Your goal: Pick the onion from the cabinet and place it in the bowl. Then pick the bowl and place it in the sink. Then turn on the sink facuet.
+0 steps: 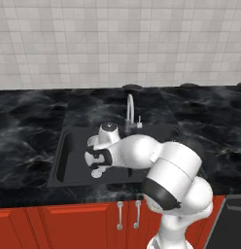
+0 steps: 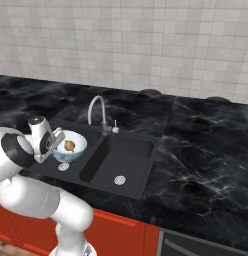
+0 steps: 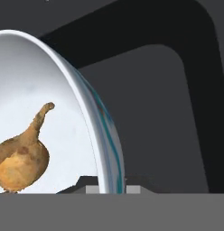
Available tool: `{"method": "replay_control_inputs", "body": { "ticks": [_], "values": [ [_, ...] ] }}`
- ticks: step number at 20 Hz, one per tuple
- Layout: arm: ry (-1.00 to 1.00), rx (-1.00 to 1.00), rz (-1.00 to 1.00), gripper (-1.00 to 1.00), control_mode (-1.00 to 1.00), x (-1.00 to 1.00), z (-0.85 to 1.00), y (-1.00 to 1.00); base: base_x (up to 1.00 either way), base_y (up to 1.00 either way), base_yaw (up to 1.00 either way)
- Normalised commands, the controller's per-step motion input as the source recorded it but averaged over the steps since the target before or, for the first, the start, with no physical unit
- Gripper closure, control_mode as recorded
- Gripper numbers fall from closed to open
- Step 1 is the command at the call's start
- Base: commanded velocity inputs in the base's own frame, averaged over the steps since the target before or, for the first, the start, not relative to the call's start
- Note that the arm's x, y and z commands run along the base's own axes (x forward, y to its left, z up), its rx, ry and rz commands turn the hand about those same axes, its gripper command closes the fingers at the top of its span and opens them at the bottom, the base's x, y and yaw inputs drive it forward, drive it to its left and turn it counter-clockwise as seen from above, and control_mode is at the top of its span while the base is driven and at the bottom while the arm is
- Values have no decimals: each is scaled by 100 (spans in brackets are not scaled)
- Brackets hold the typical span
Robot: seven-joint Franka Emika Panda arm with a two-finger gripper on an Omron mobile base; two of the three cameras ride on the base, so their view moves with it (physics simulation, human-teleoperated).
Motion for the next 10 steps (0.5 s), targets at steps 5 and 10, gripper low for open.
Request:
{"method": "replay_control_inputs", "body": {
  "ticks": [5,10],
  "values": [
    [0,0,-14,100,-100,36,-43,43,0,0,0],
    [1,0,-16,100,-100,48,-27,35,0,0,0]
  ]
}}
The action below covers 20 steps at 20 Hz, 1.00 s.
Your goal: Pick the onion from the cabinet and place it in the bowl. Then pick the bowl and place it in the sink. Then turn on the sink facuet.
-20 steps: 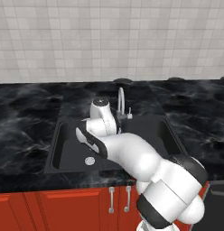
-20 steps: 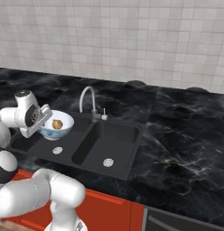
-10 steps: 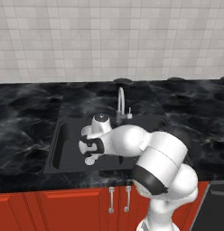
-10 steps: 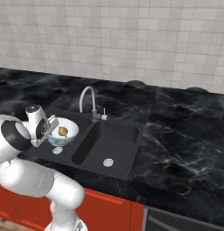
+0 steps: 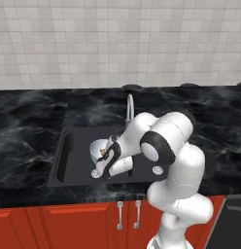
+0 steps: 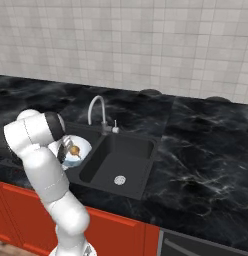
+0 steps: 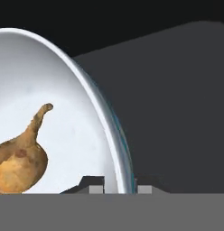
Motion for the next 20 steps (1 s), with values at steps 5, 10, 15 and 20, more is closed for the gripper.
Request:
{"method": "replay_control_inputs", "body": {
  "ticks": [5,10,15,20],
  "values": [
    [7,0,-19,100,-100,51,-12,62,0,0,0],
    [8,-2,-24,100,-100,47,-16,97,0,0,0],
    [3,-3,-24,100,-100,31,-18,94,0,0,0],
    [0,-2,-21,100,-100,6,-26,83,0,0,0]
  ]
}}
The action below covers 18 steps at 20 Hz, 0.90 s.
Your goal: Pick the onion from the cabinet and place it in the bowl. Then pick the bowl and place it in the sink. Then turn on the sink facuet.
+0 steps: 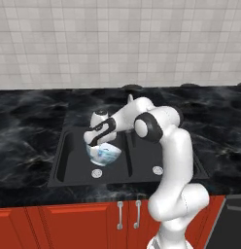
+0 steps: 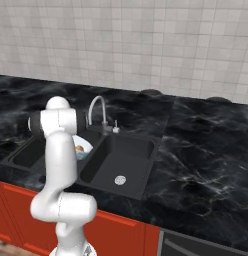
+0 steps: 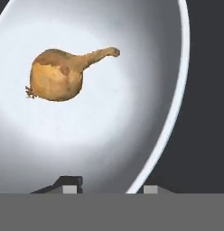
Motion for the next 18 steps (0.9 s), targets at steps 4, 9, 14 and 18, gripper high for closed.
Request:
{"method": "replay_control_inputs", "body": {
  "ticks": [4,9,14,18],
  "values": [
    [0,0,-17,-100,-100,-17,-4,55,0,0,0],
    [-4,0,-16,-100,-100,-31,18,12,0,0,0],
    [-9,0,-10,-100,-100,-57,20,0,0,0,0],
    [-16,0,-7,-100,-100,-71,45,0,0,0,0]
  ]
}}
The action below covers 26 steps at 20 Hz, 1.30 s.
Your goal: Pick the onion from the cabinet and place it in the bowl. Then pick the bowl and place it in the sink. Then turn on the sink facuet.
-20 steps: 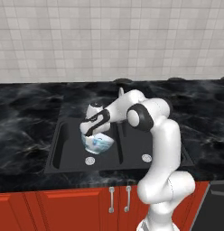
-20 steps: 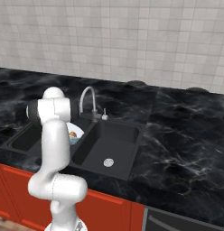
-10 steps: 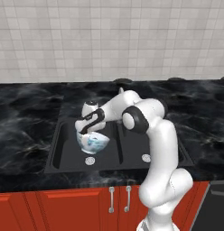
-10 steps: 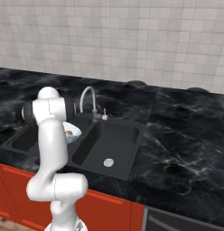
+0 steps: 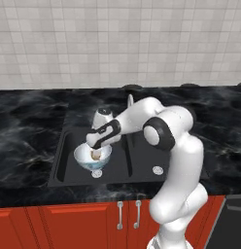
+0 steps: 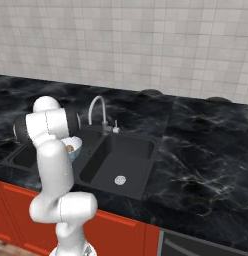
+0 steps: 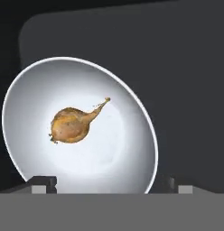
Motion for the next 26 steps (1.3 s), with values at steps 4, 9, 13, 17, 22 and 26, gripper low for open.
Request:
{"method": "replay_control_inputs", "body": {
  "ticks": [4,9,13,17,22,26],
  "values": [
    [-18,0,-9,-100,-100,-98,77,-2,0,0,0],
    [-16,0,-15,-100,-100,-94,95,-2,0,0,0],
    [-8,1,-17,-100,-100,-67,100,0,0,0,0],
    [-3,5,-15,-100,-100,-56,100,0,0,0,0],
    [0,11,-16,-100,-100,-39,100,-20,0,0,0],
    [0,18,-13,-100,-100,-40,100,-51,0,0,0]
  ]
}}
